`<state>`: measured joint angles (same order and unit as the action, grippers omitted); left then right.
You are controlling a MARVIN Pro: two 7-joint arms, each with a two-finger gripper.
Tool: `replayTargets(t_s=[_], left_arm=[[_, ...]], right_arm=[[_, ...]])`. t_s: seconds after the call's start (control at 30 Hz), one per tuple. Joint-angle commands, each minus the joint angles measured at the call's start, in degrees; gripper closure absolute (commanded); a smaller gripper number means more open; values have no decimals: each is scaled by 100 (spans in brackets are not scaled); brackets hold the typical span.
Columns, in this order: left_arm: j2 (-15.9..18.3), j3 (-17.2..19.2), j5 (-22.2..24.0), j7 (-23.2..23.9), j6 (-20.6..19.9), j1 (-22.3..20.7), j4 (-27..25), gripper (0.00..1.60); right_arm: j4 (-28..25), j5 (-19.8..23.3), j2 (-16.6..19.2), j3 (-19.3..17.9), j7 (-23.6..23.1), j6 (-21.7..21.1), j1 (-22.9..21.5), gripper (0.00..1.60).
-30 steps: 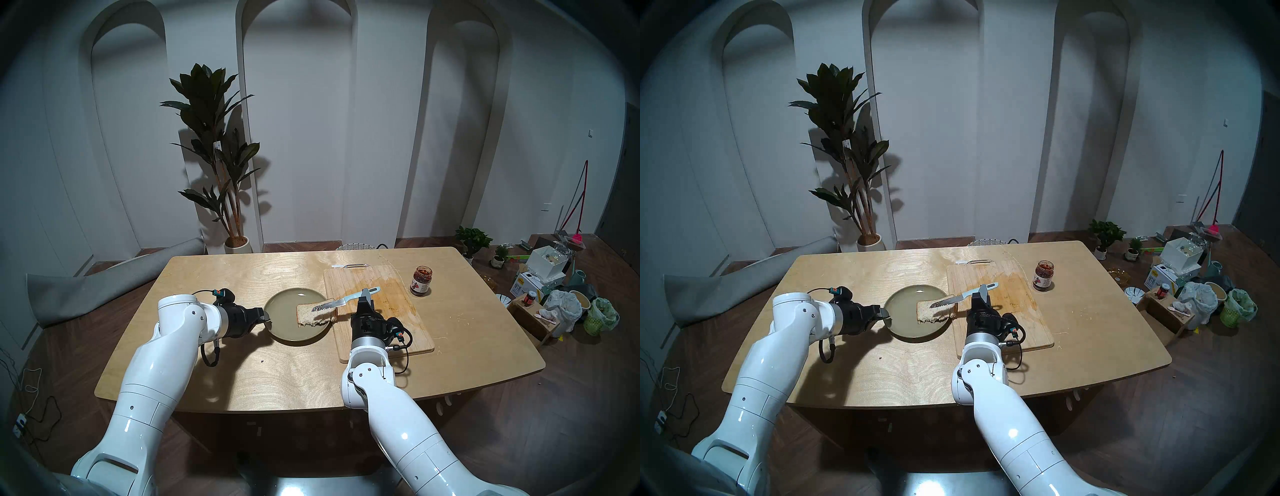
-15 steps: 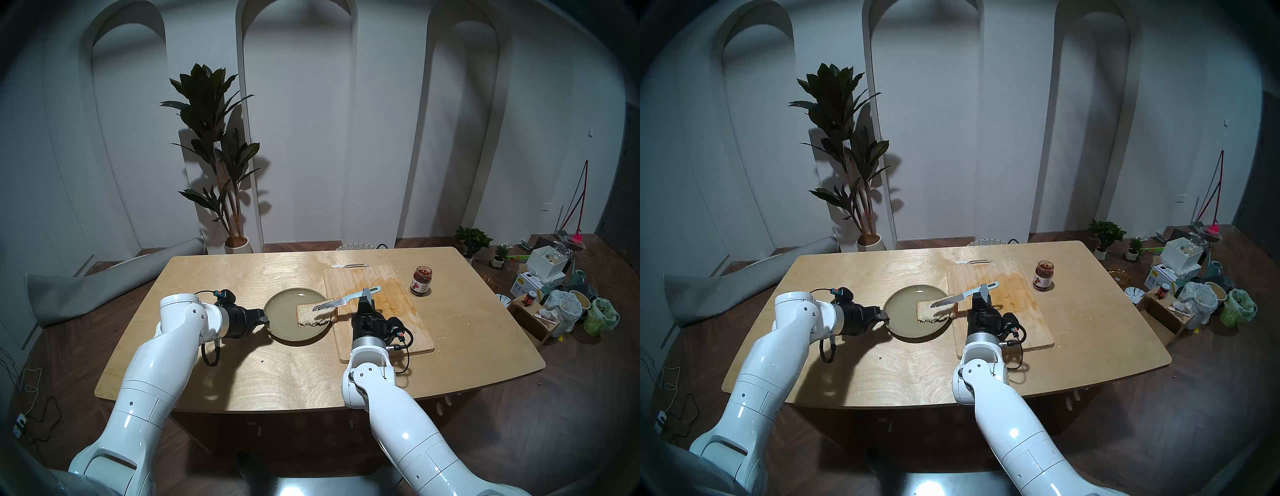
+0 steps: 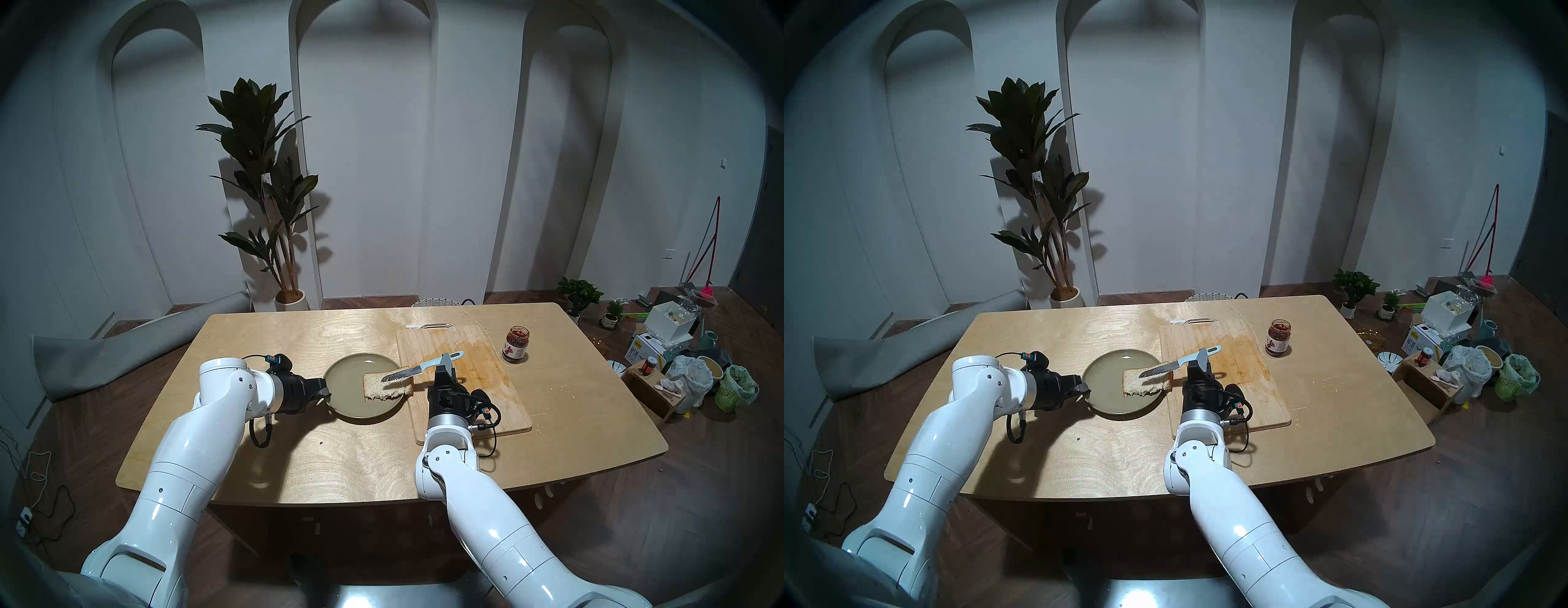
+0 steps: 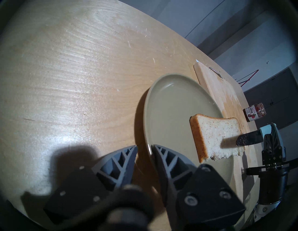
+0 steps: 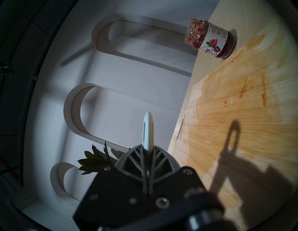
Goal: Spread jam over the slice of bread with the knife
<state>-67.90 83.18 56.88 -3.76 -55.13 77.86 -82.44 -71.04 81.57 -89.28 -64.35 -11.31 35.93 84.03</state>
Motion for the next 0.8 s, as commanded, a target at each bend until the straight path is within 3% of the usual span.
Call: replayTargets(t_s=[0.0, 0.3, 0.33, 0.5, 0.77], left_arm=[[55, -10, 32, -30, 13, -108, -43, 100], [81, -54, 143, -100, 13, -133, -30, 102], [89, -61, 147, -102, 13, -136, -26, 102], [102, -63, 213, -107, 13, -171, 1, 104], [101, -94, 272, -109, 13, -223, 38, 104]], right_arm=[[337, 16, -127, 190, -89, 63, -125, 160], [-523, -327, 173, 335, 780, 47, 41, 160], [-718, -524, 242, 365, 1020, 150, 84, 160], [-1004, -653, 356, 410, 1207, 142, 32, 160], [-880, -1230, 349, 644, 1624, 295, -202, 160]])
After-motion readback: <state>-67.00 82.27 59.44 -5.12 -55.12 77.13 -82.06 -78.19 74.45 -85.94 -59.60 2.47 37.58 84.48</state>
